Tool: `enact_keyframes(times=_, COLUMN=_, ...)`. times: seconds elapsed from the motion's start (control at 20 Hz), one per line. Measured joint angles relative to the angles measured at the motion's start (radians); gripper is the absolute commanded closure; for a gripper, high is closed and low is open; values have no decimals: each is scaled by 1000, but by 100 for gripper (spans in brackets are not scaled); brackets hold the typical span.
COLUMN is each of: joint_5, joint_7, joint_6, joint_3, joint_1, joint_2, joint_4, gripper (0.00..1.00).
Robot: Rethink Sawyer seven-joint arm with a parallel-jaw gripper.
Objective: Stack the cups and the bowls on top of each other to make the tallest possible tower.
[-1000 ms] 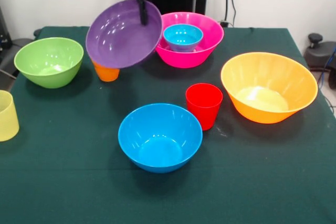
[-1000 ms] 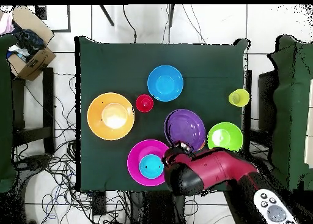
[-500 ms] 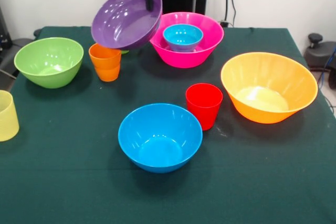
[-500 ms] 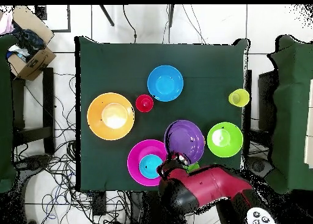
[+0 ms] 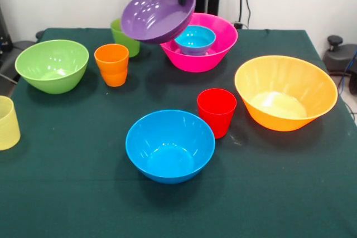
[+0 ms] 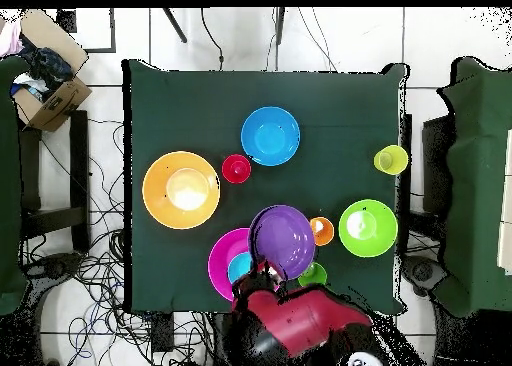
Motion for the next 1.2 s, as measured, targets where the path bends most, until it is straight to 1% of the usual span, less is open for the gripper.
enact_keyframes(times=0.05, joint_5=0, joint_7=28, joint_6=-23, joint_3=-48, joint_1=58, joint_2=-8, joint_4=2, gripper=100)
enact_keyframes(times=0.2, joint_5=1, joint_7=67, joint_6=-48, joint_3=-114, joint_1=134, joint_2=-26, joint_4=7, gripper=100)
enact_keyframes(times=0.35, joint_5=1, joint_7=95, joint_6=-58, joint_3=-166, joint_1=183, joint_2=-38, joint_4=10, gripper=100)
enact_keyframes(times=0.4, joint_5=1, joint_7=114, joint_6=-65, joint_3=-206, joint_1=215, joint_2=-43, joint_4=10, gripper=100)
enact_keyframes(times=0.55, joint_5=1, joint_7=132, joint_6=-80, joint_3=-260, joint_1=255, joint_2=-39, joint_4=10, gripper=100)
enact_keyframes(times=0.65, joint_5=1, joint_7=144, joint_6=-102, joint_3=-311, joint_1=293, joint_2=-31, joint_4=10, gripper=100)
enact_keyframes(times=0.8, joint_5=1, joint_7=151, joint_6=-153, joint_3=-395, joint_1=362, joint_2=-6, joint_4=9, gripper=100)
enact_keyframes(times=0.85, joint_5=1, joint_7=151, joint_6=-194, joint_3=-448, joint_1=408, joint_2=18, joint_4=9, gripper=100)
enact_keyframes(times=1.05, joint_5=16, joint_7=151, joint_6=-277, joint_3=-533, joint_1=480, joint_2=72, joint_4=9, gripper=100)
enact_keyframes(times=1.1, joint_5=19, joint_7=151, joint_6=-287, joint_3=-541, joint_1=487, joint_2=79, joint_4=9, gripper=100)
enact_keyframes(times=1.2, joint_5=42, joint_7=151, joint_6=-339, joint_3=-586, joint_1=521, joint_2=119, joint_4=9, gripper=100)
